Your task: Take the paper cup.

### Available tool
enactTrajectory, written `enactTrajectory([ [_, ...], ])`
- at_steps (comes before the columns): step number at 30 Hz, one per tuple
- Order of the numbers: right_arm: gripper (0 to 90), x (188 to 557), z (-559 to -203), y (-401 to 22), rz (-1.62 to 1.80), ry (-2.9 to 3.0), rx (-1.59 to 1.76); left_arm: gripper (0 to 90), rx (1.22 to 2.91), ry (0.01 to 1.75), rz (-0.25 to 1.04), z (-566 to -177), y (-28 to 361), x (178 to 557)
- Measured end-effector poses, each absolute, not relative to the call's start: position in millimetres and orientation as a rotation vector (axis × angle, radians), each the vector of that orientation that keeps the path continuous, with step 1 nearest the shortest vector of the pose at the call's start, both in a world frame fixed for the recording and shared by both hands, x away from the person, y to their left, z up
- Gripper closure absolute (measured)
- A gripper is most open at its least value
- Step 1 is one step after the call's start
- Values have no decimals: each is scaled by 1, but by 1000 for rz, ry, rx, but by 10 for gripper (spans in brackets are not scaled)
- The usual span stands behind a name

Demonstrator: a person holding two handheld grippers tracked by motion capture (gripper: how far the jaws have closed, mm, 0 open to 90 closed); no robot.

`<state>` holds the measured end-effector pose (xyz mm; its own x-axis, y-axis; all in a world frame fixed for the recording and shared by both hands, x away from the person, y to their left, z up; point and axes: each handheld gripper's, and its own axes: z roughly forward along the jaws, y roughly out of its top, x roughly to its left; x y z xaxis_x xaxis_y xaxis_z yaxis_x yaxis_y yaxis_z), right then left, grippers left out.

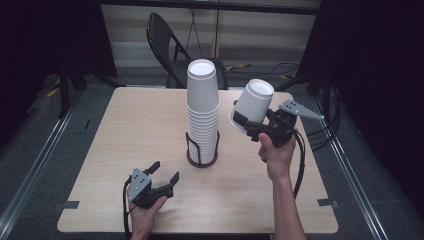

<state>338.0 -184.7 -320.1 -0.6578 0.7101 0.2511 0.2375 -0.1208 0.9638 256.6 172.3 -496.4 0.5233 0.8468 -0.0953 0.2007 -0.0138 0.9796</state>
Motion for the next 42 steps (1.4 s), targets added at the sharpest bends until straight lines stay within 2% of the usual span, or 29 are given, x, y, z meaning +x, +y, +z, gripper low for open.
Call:
enactTrajectory([
  [14, 151, 317, -358, -174, 1927, 1843, 1118, 218, 1554, 872, 569, -486, 162, 256],
  [19, 152, 316, -376, -172, 1943, 1867, 1181, 275, 1557, 843, 544, -482, 158, 256],
  [31, 153, 305, -413, -160, 2031, 1896, 1298, 296, 1563, 754, 540, -479, 146, 259],
  [42, 155, 295, -442, -143, 2105, 1935, 1432, 362, 1564, 716, 533, -481, 139, 257],
])
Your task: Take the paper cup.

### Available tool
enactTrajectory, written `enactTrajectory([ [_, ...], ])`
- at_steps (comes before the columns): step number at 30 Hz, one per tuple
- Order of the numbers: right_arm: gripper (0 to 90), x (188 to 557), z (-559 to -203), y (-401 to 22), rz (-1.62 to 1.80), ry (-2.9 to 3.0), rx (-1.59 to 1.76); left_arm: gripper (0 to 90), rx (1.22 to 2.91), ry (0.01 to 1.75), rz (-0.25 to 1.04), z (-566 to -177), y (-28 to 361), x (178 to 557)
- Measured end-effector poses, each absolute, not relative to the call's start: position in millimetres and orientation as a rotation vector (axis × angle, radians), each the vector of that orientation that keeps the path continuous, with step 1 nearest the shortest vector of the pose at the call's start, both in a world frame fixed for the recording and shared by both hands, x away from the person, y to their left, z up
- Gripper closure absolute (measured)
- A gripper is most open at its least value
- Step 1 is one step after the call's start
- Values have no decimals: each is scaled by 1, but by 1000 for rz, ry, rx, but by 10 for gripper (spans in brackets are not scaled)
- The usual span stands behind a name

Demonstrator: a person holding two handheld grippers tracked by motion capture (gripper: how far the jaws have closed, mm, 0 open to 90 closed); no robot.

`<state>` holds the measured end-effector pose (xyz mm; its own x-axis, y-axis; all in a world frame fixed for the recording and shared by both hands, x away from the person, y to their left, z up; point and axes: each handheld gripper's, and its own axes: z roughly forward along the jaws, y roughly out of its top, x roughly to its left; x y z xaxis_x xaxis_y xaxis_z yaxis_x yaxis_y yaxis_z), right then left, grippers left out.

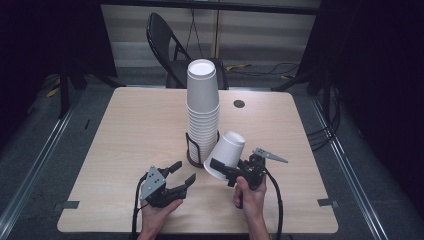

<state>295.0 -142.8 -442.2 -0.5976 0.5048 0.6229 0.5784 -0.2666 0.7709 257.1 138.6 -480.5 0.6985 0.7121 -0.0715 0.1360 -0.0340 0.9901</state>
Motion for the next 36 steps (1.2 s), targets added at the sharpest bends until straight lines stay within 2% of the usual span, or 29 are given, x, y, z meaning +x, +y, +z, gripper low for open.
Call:
enactTrajectory([
  [1, 155, 293, -447, -139, -2024, -1845, -1372, 400, 1559, 711, 525, -481, 137, 257],
  [11, 156, 290, -464, -133, -1968, -1686, -1375, 507, 1575, 662, 550, -481, 129, 254],
  [14, 156, 289, -473, -131, -1941, -1597, -1376, 567, 1581, 646, 554, -481, 126, 253],
  [23, 156, 288, -484, -129, -1891, -1443, -1361, 587, 1579, 623, 594, -484, 120, 252],
  [36, 156, 282, -490, -115, -1825, -1375, -1352, 692, 1556, 633, 630, -487, 110, 255],
])
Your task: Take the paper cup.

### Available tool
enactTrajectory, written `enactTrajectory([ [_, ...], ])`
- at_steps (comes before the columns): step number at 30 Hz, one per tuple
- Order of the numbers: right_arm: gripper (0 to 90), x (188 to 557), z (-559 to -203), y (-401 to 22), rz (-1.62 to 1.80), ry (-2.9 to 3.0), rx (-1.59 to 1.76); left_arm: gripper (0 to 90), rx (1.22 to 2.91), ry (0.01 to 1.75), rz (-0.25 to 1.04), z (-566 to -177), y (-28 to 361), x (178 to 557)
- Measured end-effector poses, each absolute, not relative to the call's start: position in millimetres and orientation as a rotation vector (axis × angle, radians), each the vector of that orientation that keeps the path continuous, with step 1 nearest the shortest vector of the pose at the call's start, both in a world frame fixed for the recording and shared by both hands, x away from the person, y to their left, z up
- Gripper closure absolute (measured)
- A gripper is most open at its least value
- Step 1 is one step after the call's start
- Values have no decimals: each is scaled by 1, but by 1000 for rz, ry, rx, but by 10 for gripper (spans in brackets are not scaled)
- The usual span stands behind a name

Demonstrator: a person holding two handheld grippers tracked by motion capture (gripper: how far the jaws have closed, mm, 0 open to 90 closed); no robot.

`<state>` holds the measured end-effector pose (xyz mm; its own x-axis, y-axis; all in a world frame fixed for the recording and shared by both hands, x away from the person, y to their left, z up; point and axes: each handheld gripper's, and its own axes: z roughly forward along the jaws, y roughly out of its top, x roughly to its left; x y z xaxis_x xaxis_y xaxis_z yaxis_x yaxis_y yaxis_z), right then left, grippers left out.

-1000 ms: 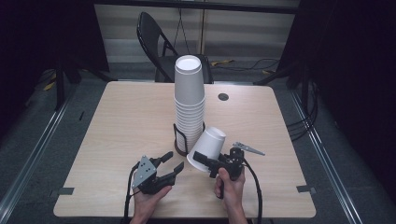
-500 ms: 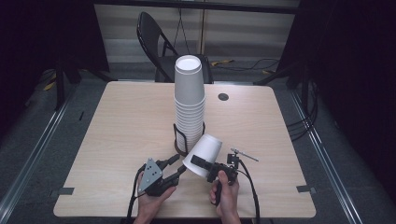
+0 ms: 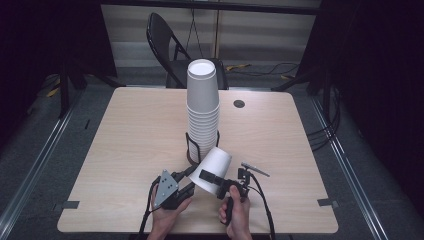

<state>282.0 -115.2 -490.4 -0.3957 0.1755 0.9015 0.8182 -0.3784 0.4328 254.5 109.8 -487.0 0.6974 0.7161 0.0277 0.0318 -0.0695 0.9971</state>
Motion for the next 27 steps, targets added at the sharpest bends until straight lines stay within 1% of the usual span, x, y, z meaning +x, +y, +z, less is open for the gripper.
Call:
enactTrajectory([
  [5, 155, 280, -492, -111, -1799, -1379, -1349, 759, 1544, 645, 632, -487, 107, 256],
  [7, 154, 280, -492, -111, -1798, -1376, -1342, 801, 1544, 651, 634, -488, 106, 256],
  [10, 140, 280, -493, -110, -1786, -1393, -1344, 839, 1522, 668, 624, -489, 106, 255],
  [14, 120, 280, -492, -109, -1802, -1403, -1339, 852, 1514, 672, 618, -489, 106, 255],
  [21, 123, 279, -488, -110, -1833, -1455, -1379, 861, 1521, 679, 596, -491, 110, 256],
  [27, 123, 282, -487, -113, -1850, -1477, -1388, 862, 1553, 689, 540, -491, 113, 255],
])
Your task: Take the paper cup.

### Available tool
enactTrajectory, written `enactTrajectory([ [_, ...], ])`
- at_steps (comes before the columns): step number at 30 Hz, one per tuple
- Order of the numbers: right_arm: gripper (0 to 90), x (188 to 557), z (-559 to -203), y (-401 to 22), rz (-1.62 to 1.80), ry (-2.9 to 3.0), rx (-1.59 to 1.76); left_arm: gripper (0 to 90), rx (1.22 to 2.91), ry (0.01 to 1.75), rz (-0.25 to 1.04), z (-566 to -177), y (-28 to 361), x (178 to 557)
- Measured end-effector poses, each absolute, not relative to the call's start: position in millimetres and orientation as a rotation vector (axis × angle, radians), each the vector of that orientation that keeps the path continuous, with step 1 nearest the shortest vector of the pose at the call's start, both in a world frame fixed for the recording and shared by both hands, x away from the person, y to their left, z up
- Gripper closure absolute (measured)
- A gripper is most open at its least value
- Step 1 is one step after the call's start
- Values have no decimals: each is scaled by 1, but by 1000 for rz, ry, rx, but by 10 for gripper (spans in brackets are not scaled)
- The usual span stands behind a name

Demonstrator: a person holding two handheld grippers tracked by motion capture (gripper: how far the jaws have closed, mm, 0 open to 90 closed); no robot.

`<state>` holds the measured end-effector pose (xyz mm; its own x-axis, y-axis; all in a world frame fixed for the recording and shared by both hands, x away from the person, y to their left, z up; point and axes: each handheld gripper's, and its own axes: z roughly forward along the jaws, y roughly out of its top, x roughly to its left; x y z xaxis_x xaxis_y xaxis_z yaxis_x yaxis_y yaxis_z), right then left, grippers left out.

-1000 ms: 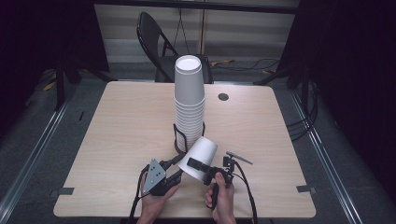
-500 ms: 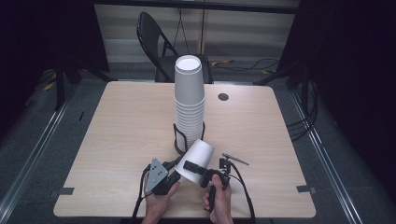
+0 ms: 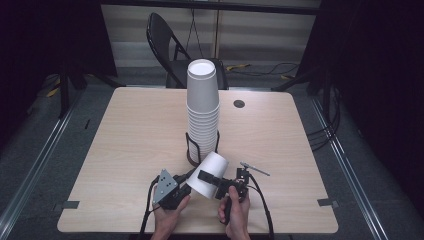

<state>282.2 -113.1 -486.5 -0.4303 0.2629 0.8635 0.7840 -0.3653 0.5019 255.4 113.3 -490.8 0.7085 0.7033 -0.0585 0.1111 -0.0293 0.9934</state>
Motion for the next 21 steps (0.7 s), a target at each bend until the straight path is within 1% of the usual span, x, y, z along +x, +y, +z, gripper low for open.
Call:
enactTrajectory([
  [5, 123, 284, -483, -118, -1866, -1519, -1406, 862, 1594, 672, 498, -489, 116, 255],
  [12, 124, 287, -481, -125, -1894, -1543, -1433, 861, 1646, 660, 511, -486, 118, 254],
  [21, 126, 290, -475, -135, -1944, -1600, -1427, 862, 1683, 689, 481, -481, 122, 254],
])
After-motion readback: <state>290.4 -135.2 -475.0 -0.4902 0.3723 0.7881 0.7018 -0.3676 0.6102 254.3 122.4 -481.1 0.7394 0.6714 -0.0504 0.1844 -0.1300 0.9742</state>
